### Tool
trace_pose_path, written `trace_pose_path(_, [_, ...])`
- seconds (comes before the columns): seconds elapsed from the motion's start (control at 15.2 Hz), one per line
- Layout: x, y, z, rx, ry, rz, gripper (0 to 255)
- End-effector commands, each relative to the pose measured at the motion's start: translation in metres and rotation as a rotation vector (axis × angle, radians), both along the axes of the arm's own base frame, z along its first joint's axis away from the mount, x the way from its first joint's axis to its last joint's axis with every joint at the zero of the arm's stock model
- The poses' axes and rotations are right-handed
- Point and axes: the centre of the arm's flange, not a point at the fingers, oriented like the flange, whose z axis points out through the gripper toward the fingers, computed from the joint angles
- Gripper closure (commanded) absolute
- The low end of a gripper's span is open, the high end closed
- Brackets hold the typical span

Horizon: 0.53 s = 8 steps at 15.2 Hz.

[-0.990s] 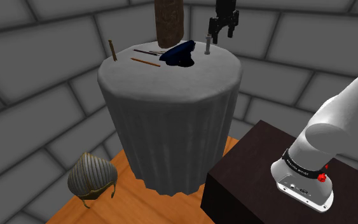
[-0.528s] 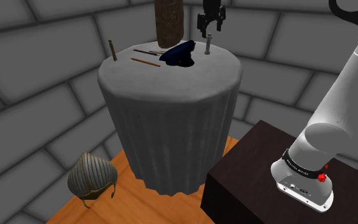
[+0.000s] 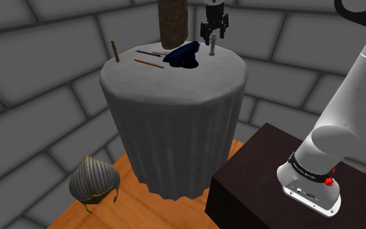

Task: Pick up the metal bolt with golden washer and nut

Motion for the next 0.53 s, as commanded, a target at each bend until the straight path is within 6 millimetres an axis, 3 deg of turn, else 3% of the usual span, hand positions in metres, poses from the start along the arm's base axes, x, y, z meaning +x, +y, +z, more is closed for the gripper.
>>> trace_pose_path(0.0, [0.0004,0.0,-0.004,0.0,-0.001,0.0,0])
trace_pose_path(0.07, [0.0004,0.0011,-0.0049,0.0,-0.001,0.0,255])
trace_pose_path(0.46, [0.0003,0.0009,-0.0044,0.0,-0.001,0.0,255])
